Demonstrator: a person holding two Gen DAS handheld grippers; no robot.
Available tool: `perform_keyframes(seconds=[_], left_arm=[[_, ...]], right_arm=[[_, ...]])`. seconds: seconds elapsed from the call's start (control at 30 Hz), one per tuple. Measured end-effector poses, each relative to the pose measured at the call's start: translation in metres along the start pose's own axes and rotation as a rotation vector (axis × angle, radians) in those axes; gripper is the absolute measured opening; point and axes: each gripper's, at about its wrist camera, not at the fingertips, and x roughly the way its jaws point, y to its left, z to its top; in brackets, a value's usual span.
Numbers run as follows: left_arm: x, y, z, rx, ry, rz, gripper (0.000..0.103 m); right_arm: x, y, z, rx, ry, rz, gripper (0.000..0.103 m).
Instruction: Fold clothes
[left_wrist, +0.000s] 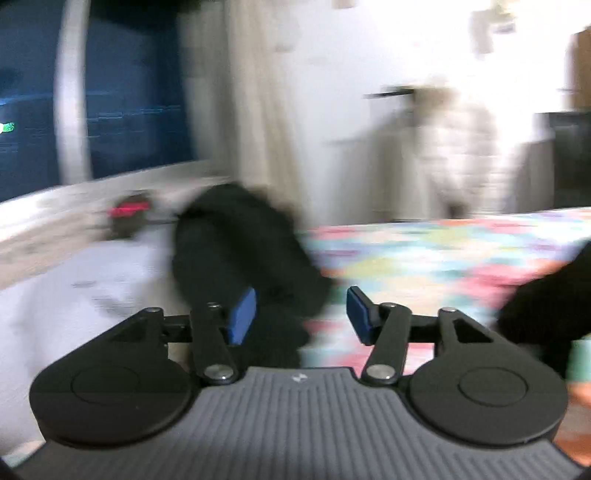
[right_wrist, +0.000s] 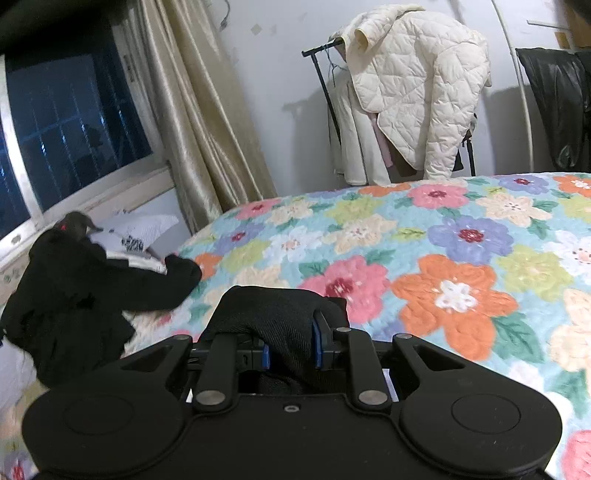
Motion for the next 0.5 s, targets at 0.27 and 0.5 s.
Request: perform_keyframes(seconds=[0.27, 0.5], left_arm=[[0.047, -0.140, -0.037, 0.105, 0.147, -0.513, 0.071], [0.091, -0.202, -0.063, 0.269, 0.234, -0.532, 0.047]], right_arm=[[-0.026, -0.002, -0.015, 0.022, 0.033, 0.058, 0.024], [-0.057, -0.009, -0.026, 0.019, 0.085, 0.088, 0.024]])
